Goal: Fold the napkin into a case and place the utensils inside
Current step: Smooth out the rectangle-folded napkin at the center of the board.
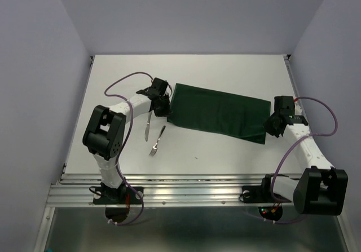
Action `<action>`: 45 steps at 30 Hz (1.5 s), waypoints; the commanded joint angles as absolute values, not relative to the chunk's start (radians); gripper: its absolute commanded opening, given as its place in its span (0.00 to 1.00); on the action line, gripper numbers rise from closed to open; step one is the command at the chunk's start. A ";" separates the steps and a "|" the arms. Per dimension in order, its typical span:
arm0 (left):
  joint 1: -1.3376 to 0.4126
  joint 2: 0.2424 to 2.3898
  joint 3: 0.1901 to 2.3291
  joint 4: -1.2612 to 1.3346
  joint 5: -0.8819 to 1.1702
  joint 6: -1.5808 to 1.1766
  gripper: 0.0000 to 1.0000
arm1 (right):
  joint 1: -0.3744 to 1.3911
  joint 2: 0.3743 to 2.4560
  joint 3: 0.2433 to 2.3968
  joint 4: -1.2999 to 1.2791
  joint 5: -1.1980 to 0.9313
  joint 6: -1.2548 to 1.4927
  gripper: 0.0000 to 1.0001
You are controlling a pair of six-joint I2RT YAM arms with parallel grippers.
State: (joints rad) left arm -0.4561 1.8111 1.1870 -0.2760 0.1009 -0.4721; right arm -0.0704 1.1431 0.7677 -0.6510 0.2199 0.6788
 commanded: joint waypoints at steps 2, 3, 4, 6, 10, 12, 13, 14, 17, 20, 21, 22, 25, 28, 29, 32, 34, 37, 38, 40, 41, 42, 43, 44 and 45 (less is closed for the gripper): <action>-0.451 1.801 1.221 -0.275 0.083 -0.462 0.00 | -0.063 1.121 0.762 -0.641 0.244 0.687 0.01; -0.451 1.802 1.242 -0.279 0.081 -0.456 0.00 | -0.063 1.121 0.767 -0.643 0.245 0.686 0.01; -0.451 1.807 1.256 -0.291 0.078 -0.453 0.00 | -0.063 1.123 0.772 -0.641 0.247 0.686 0.01; -0.451 1.813 1.304 -0.304 0.072 -0.443 0.00 | -0.063 1.127 0.782 -0.643 0.256 0.683 0.01; -0.449 1.822 1.377 -0.340 0.064 -0.434 0.00 | -0.063 1.121 0.818 -0.644 0.270 0.675 0.01; -0.445 1.816 1.405 -0.348 0.061 -0.433 0.00 | -0.063 1.112 0.825 -0.650 0.275 0.673 0.01; -0.445 1.815 1.410 -0.348 0.061 -0.433 0.00 | -0.063 1.109 0.825 -0.652 0.276 0.675 0.01; -0.442 1.813 1.414 -0.348 0.061 -0.433 0.00 | -0.063 1.108 0.825 -0.655 0.276 0.675 0.01; -0.431 1.827 1.411 -0.342 0.061 -0.433 0.00 | -0.063 1.101 0.804 -0.657 0.256 0.681 0.01; -0.420 1.859 1.393 -0.312 0.060 -0.431 0.00 | -0.063 1.101 0.758 -0.657 0.207 0.706 0.01; -0.417 1.873 1.382 -0.305 0.061 -0.431 0.00 | -0.063 1.101 0.743 -0.655 0.192 0.722 0.01; -0.414 1.902 1.382 -0.304 0.063 -0.431 0.00 | -0.063 1.100 0.727 -0.644 0.174 0.730 0.01; -0.411 1.939 1.371 -0.290 0.061 -0.437 0.00 | -0.063 1.101 0.680 -0.643 0.149 0.765 0.01; -0.411 1.966 1.368 -0.273 0.066 -0.445 0.00 | -0.063 1.109 0.660 -0.647 0.152 0.779 0.01; -0.411 1.973 1.370 -0.273 0.066 -0.446 0.00 | -0.063 1.112 0.657 -0.649 0.155 0.779 0.01; -0.411 1.983 1.376 -0.275 0.060 -0.445 0.00 | -0.063 1.121 0.649 -0.647 0.173 0.782 0.02; -0.411 1.982 1.376 -0.278 0.055 -0.443 0.00 | -0.063 1.123 0.652 -0.647 0.176 0.784 0.04; -0.411 1.985 1.384 -0.288 0.043 -0.440 0.00 | -0.063 1.121 0.655 -0.646 0.181 0.778 0.21; -0.411 1.983 1.387 -0.296 0.038 -0.439 0.04 | -0.063 1.123 0.657 -0.644 0.183 0.775 0.27; -0.411 1.977 1.396 -0.305 0.037 -0.437 0.16 | -0.063 1.120 0.664 -0.644 0.186 0.770 0.52; -0.411 1.974 1.397 -0.308 0.037 -0.436 0.27 | -0.063 1.118 0.669 -0.647 0.189 0.769 0.59; -0.411 1.970 1.402 -0.310 0.037 -0.436 0.35 | -0.063 1.117 0.679 -0.653 0.199 0.762 0.63; -0.411 1.964 1.404 -0.313 0.034 -0.436 0.44 | -0.063 1.115 0.689 -0.657 0.210 0.759 0.64; -0.413 1.951 1.408 -0.319 0.032 -0.436 0.60 | -0.063 1.111 0.698 -0.660 0.221 0.756 0.68; -0.413 1.945 1.416 -0.324 0.022 -0.434 0.66 | -0.063 1.108 0.709 -0.661 0.242 0.750 0.69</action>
State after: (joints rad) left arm -0.4107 1.9976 1.3781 -0.2806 0.0559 -0.4553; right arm -0.0704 1.1217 0.6540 -0.6563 0.1780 0.7639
